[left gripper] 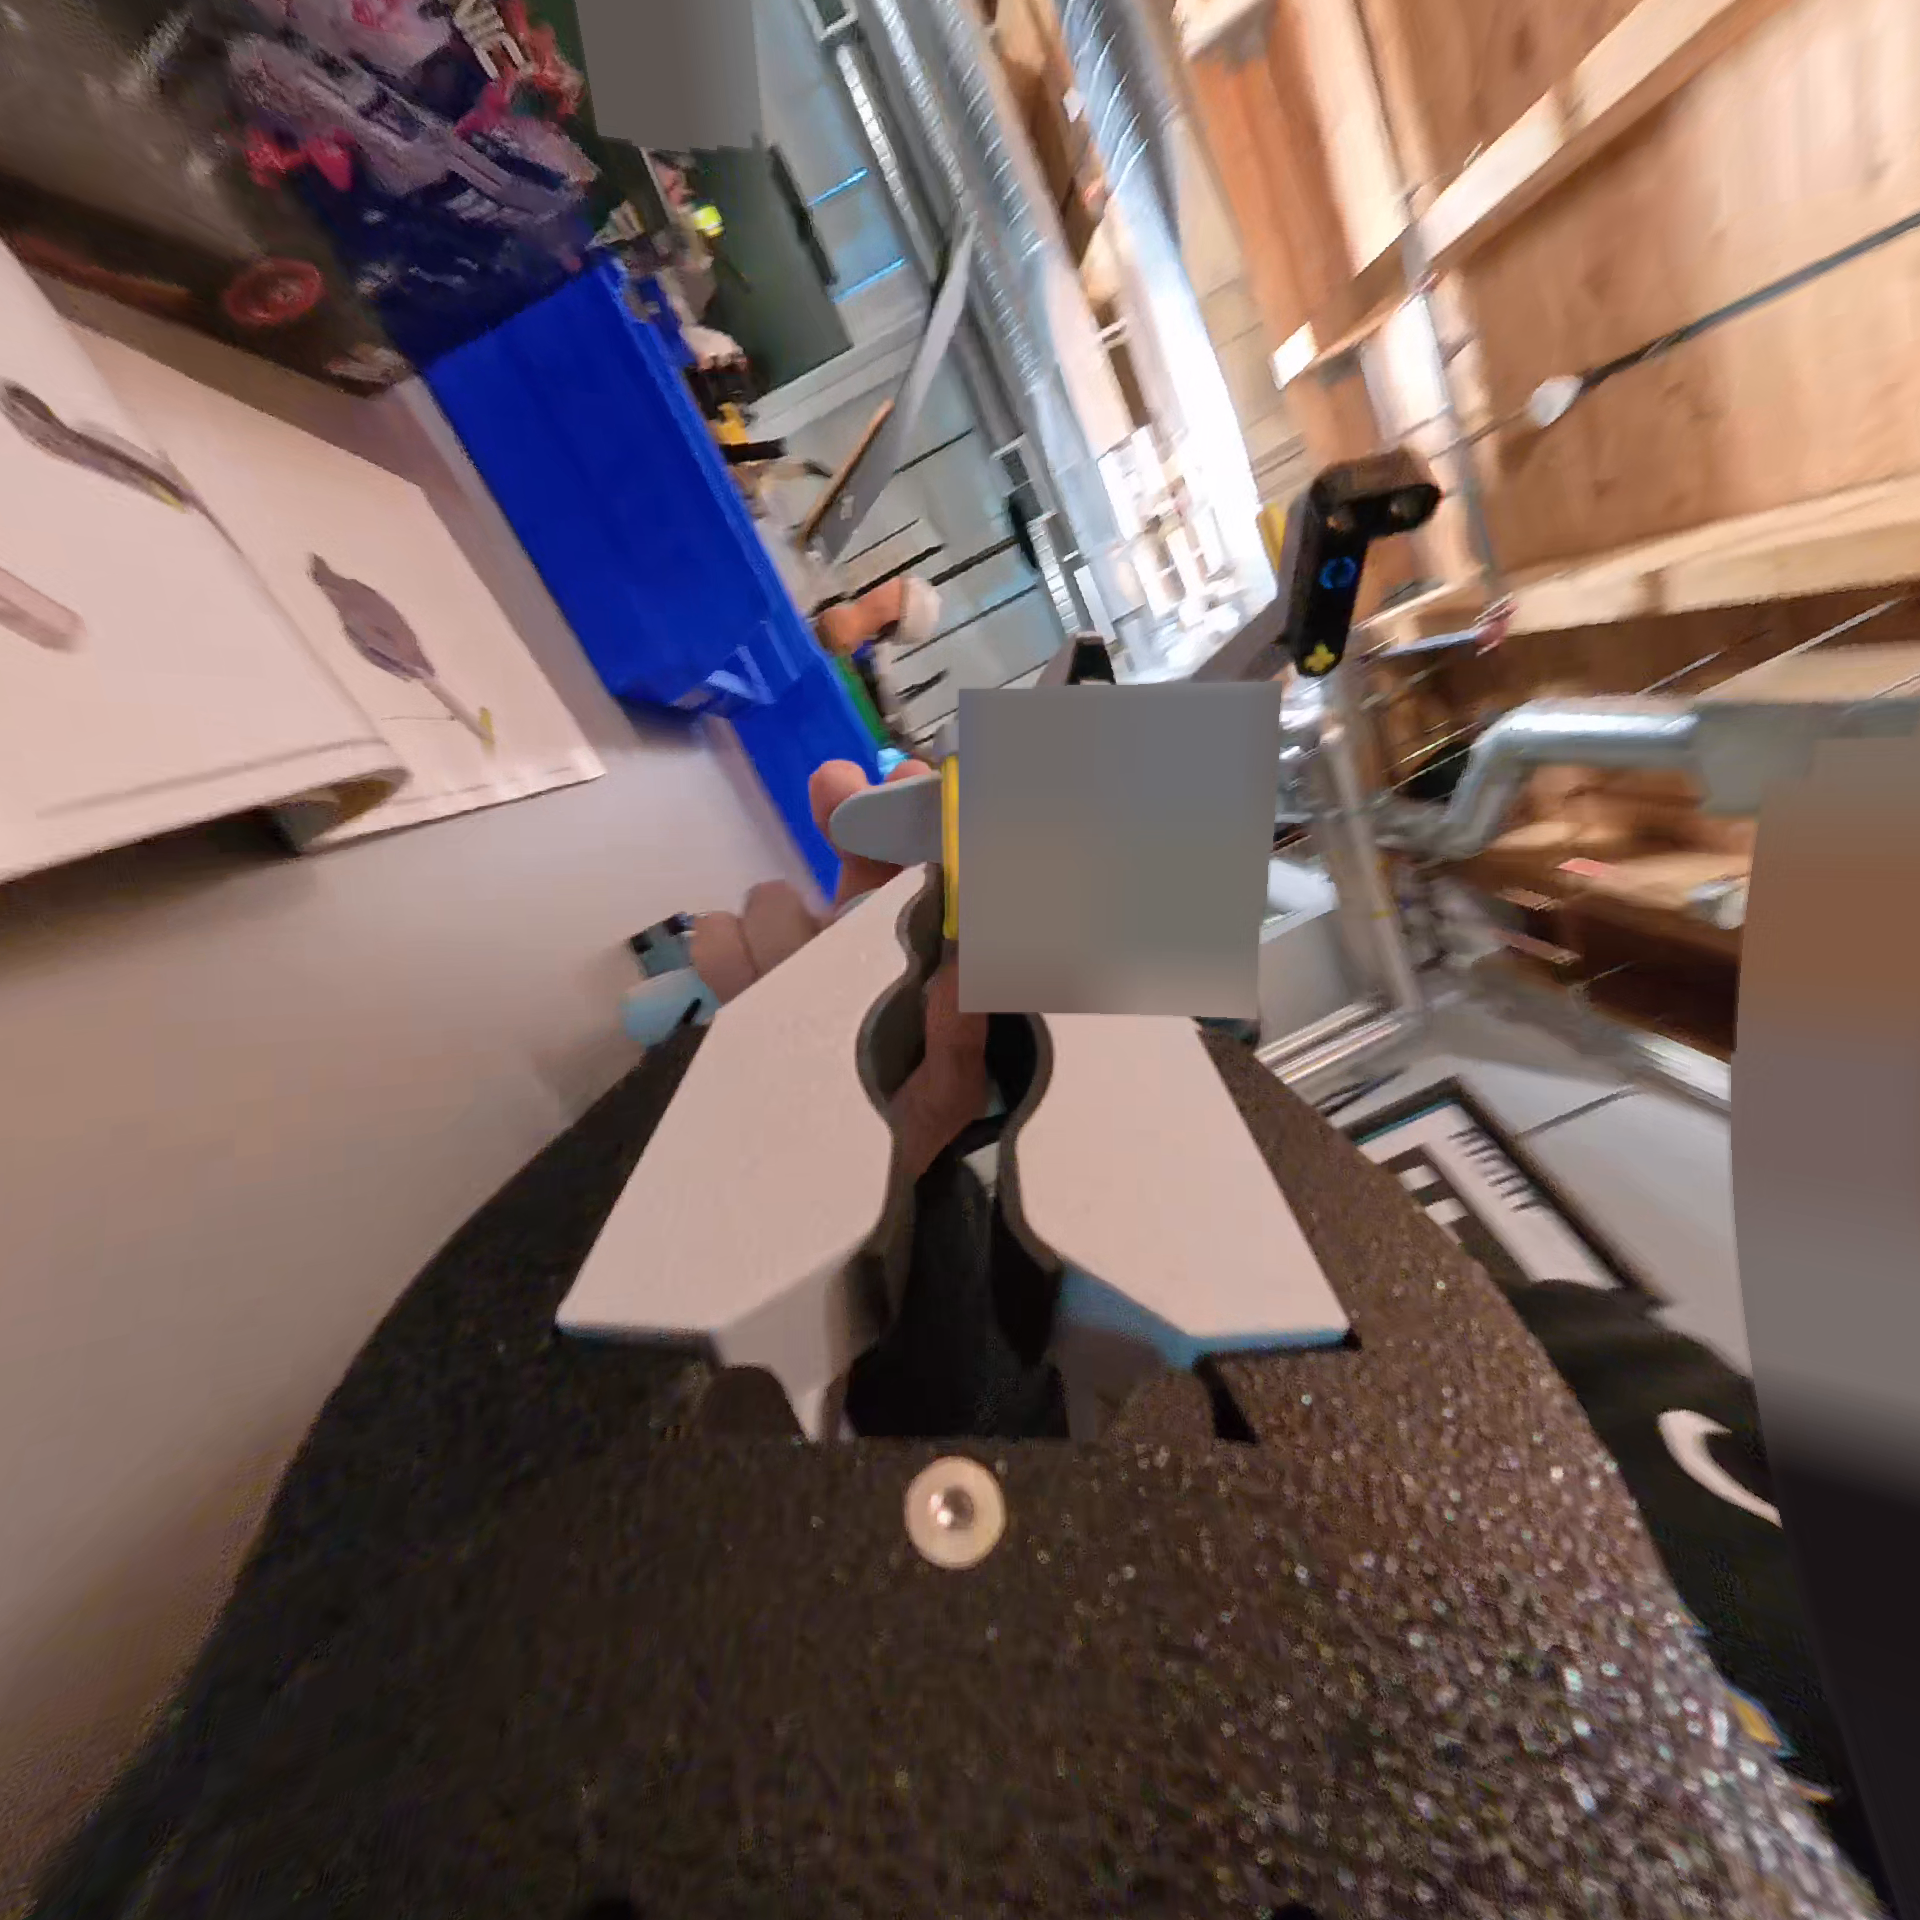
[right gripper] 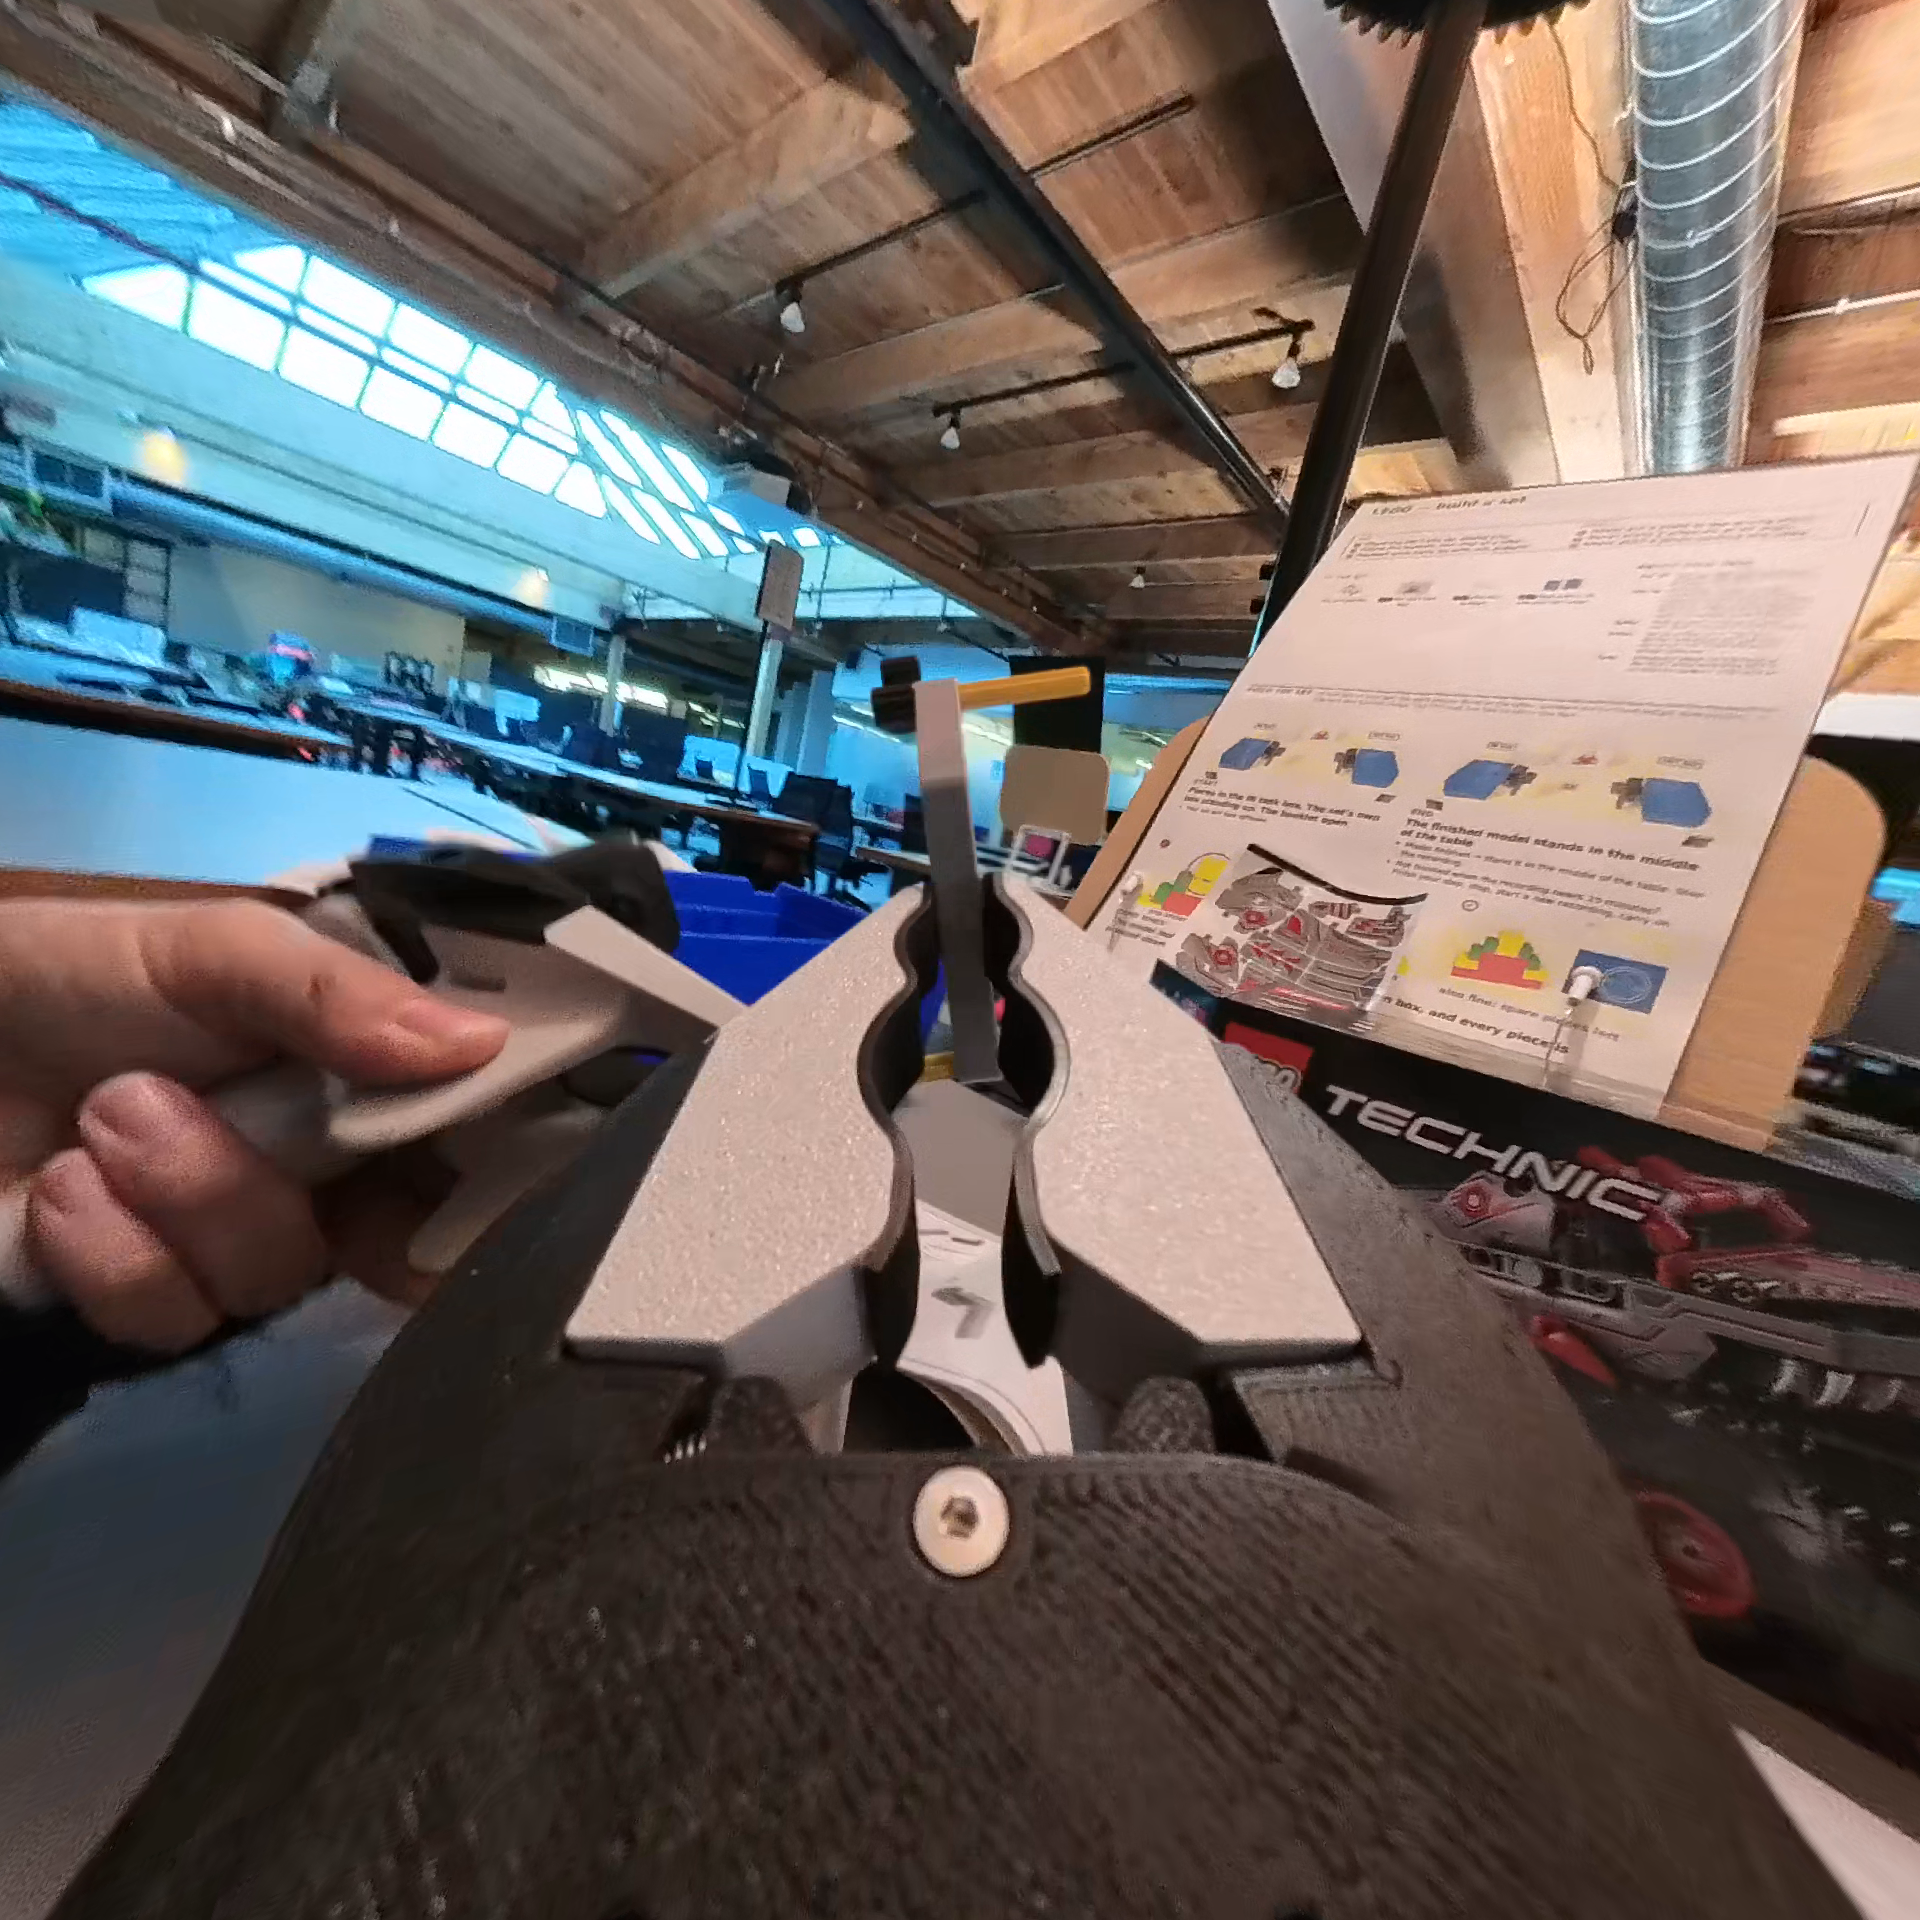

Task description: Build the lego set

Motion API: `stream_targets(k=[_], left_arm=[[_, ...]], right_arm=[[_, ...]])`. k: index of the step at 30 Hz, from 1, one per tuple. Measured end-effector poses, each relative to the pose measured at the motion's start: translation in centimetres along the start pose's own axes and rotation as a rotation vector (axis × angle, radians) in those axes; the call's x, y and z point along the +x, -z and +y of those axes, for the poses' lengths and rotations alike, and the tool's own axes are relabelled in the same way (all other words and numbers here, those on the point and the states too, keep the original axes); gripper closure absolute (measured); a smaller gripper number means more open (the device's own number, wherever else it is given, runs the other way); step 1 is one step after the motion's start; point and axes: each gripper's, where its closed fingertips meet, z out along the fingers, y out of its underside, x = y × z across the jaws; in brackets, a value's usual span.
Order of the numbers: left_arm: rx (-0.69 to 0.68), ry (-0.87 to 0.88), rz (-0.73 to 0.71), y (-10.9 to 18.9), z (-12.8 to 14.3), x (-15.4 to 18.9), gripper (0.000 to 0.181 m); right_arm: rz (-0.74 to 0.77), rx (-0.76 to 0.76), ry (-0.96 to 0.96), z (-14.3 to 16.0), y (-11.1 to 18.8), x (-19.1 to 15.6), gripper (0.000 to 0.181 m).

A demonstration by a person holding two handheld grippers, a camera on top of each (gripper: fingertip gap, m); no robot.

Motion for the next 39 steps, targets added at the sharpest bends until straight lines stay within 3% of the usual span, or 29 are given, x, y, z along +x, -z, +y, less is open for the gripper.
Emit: stream_targets(k=[2,6,15,21,27,34,39], left_arm=[[0.017,0.053,0.033,-0.3,0.2,-0.2,0.18],[0.03,-0.03,-0.048,-0.4,0.3,-0.6,0.18],[0.108,0.258,0.18,-1.0,0.4,0.6,0.18],[0.093,-0.075,-0.039,-1.3,0.6,0.0,0.18],[0.08,0.189,0.148,-1.7,1.3,0.8,0.18],[0.048,0.071,0.083,-1.1,0.9,0.5,0.18],[0.082,0.249,0.236,-1.1,0.7,1.2,0.18]], right_arm=[[-0.01,0.002,-0.111,0.2,0.1,0.3,0.175],[-0.026,0.003,-0.215,0.6,0.3,0.5,0.174],[-0.119,0.034,-0.253,-0.5,0.5,0.5,0.174],[-0.109,0.053,-0.342,-0.3,0.5,0.6,0.173],[-0.187,0.044,-0.371,-0.6,0.6,0.0,0.174],[-0.231,0.04,-0.459,-0.6,0.8,0.4,0.174],[-0.292,0.05,-0.443,-1.4,1.2,0.3,0.174]])
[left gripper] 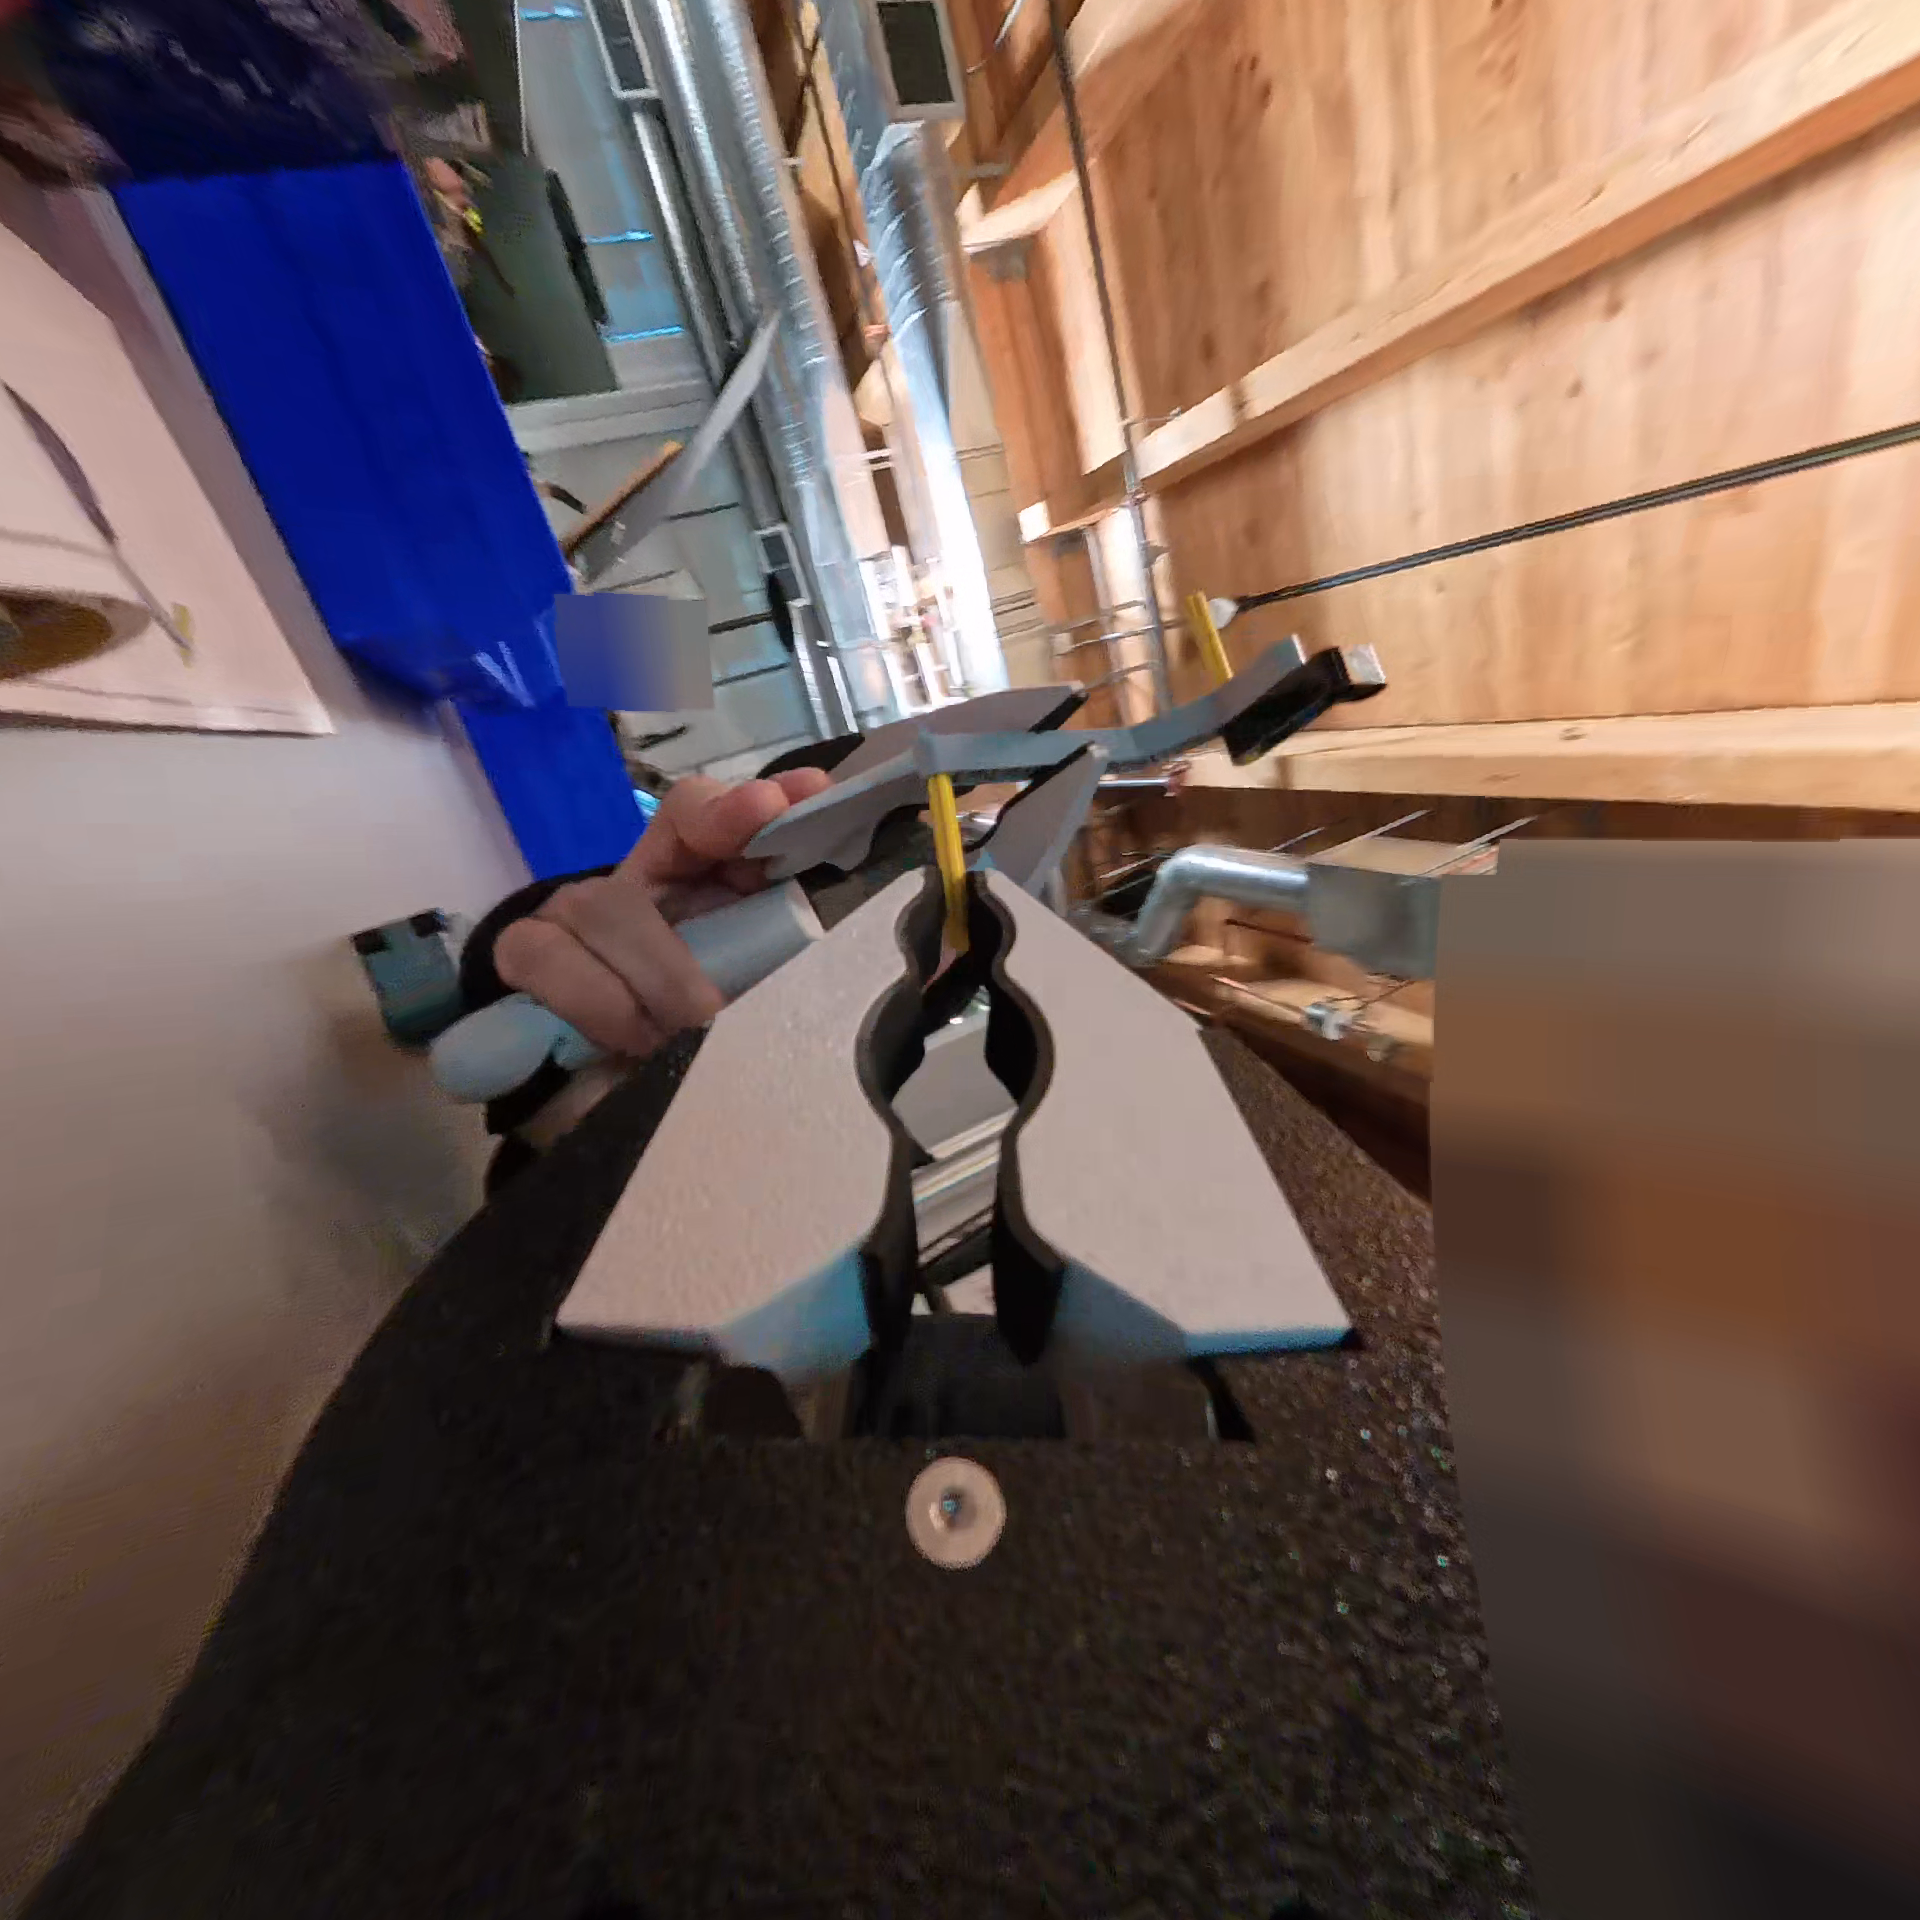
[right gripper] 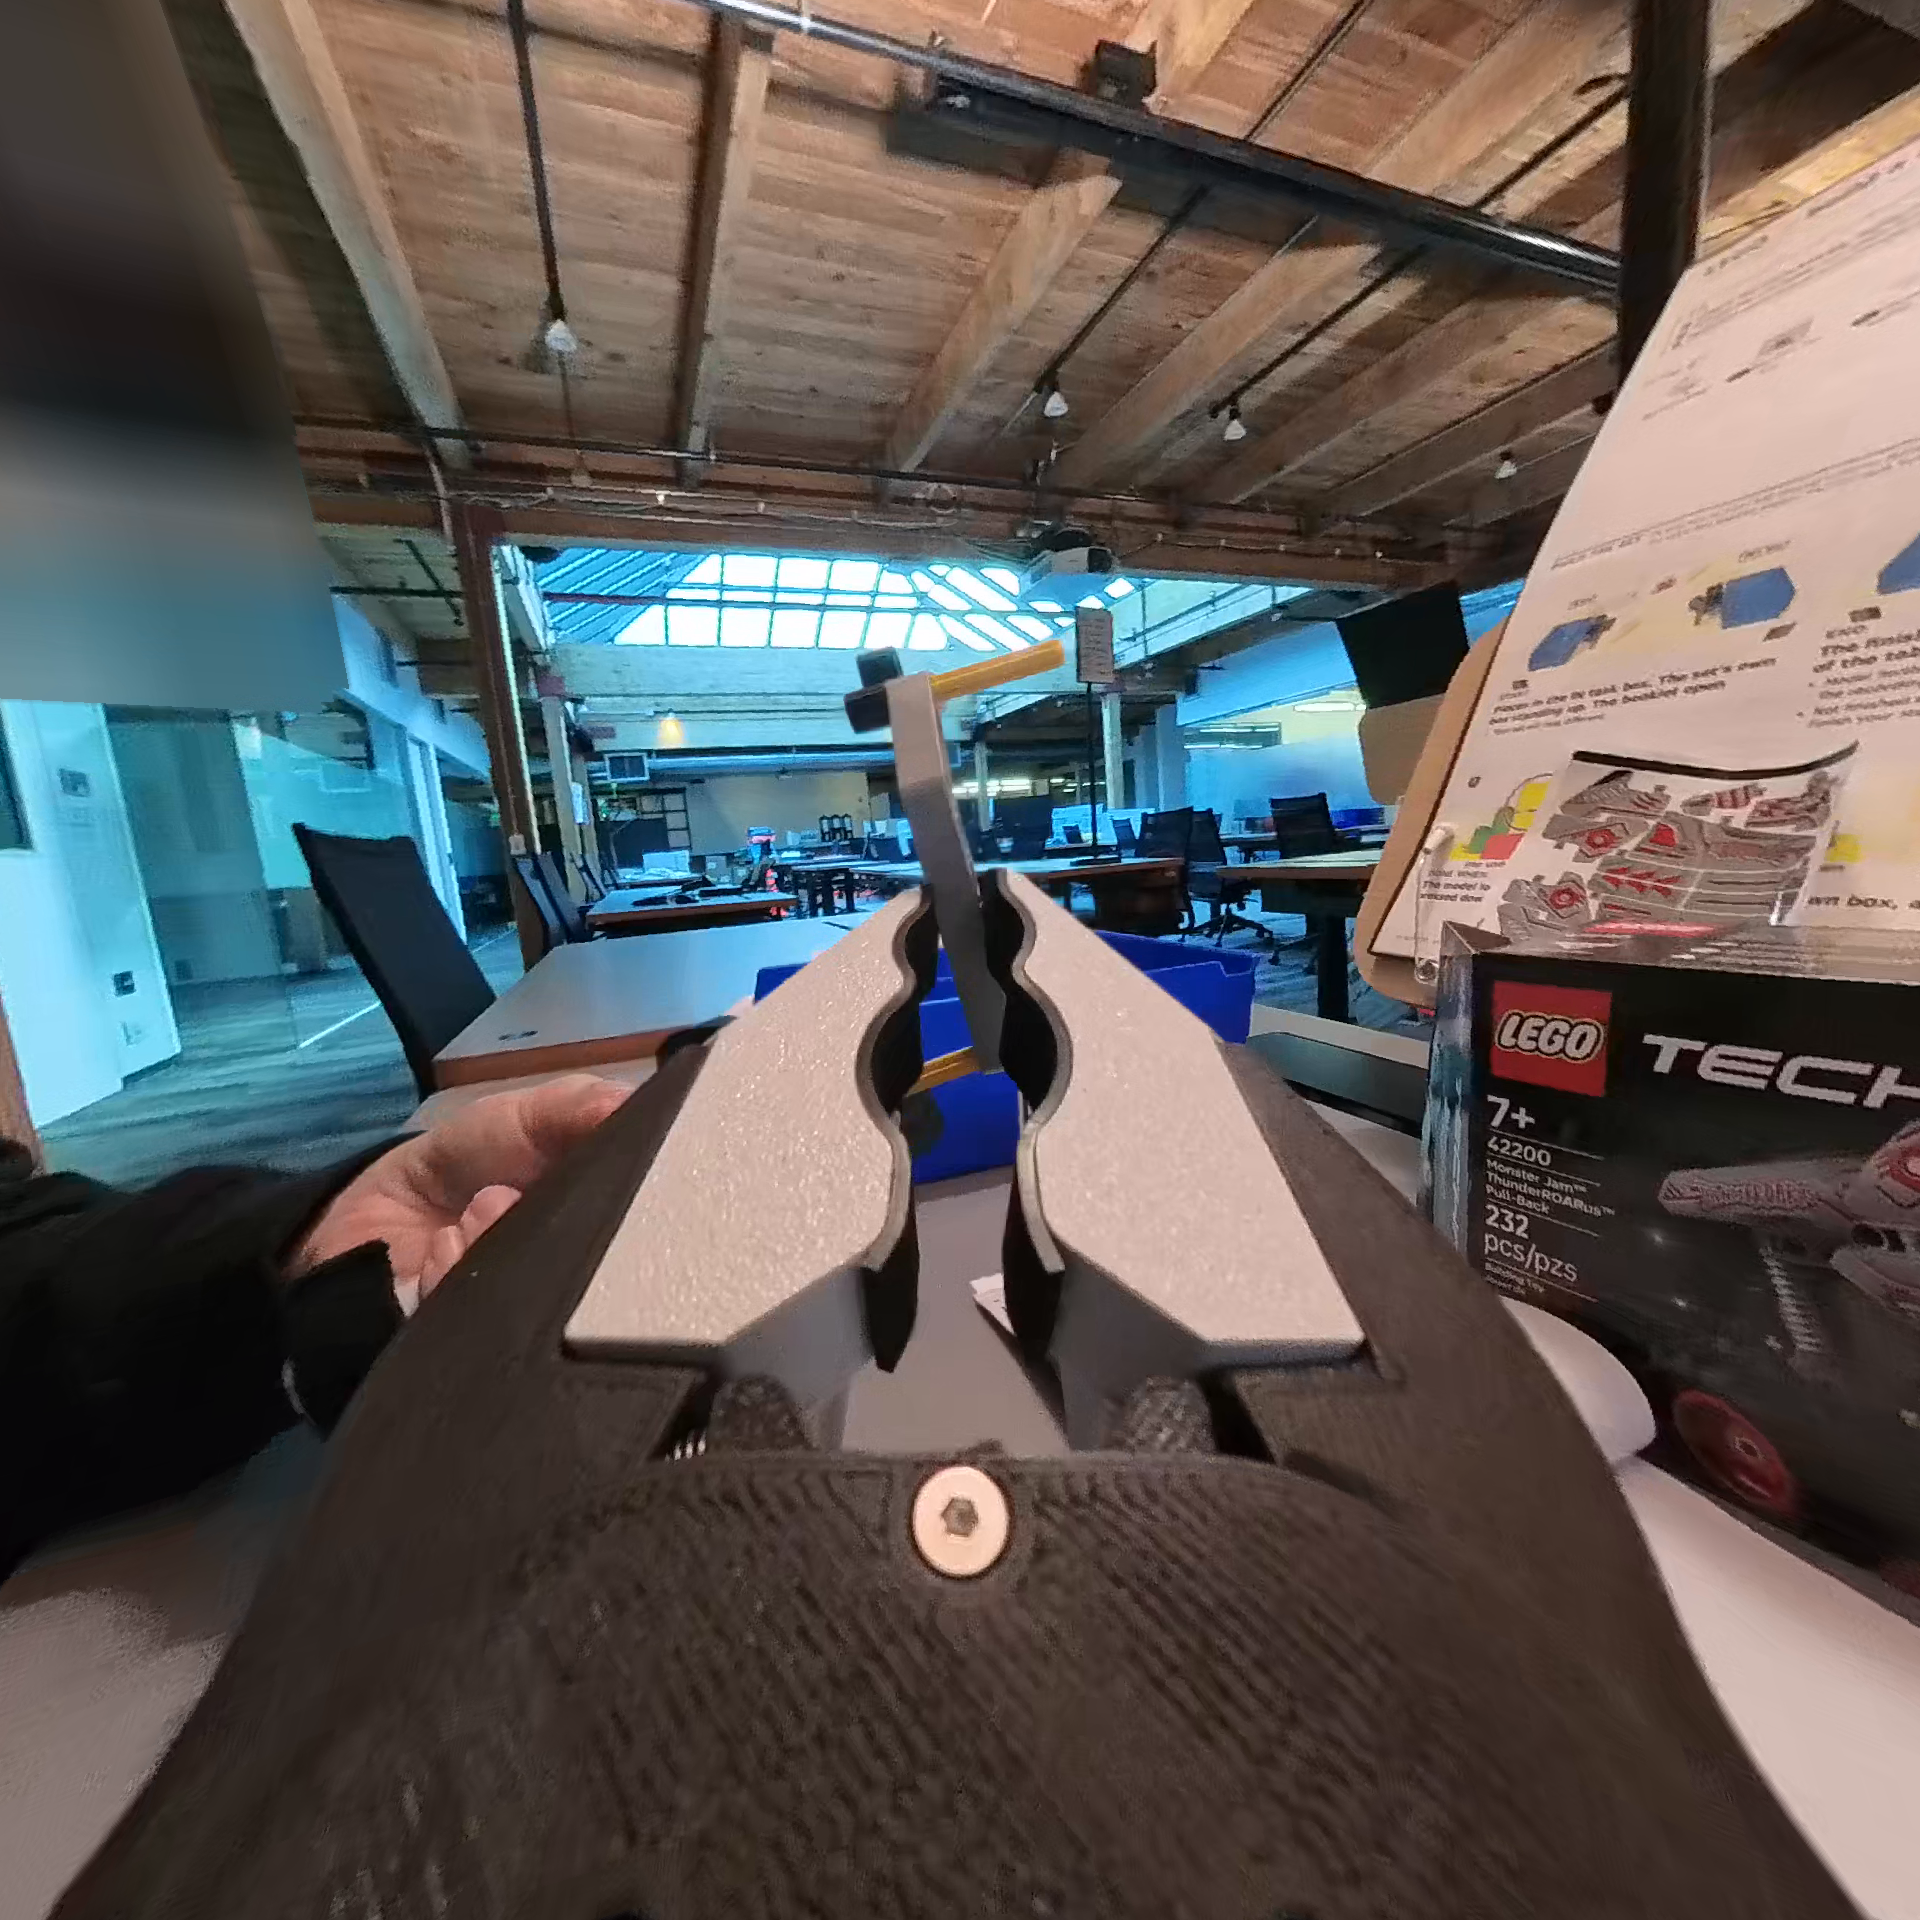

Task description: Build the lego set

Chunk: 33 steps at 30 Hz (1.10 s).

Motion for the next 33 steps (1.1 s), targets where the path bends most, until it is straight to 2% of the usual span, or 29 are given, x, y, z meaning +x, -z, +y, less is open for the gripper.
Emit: stream_targets(k=[5,16,33], left_arm=[[0.006,0.025,0.038,-0.7,0.7,0.6,0.18],[-0.028,-0.225,-0.115,-0.9,0.8,0.5,0.179],[-0.044,-0.392,-0.197,-0.1,-0.3,0.9,0.18]], right_arm=[[-0.031,0.067,-0.027,-1.1,0.2,-0.5,0.174],[0.019,0.057,0.096,-1.7,0.4,-0.1,0.175],[0.036,0.006,0.197,-1.1,0.3,-0.4,0.173]])
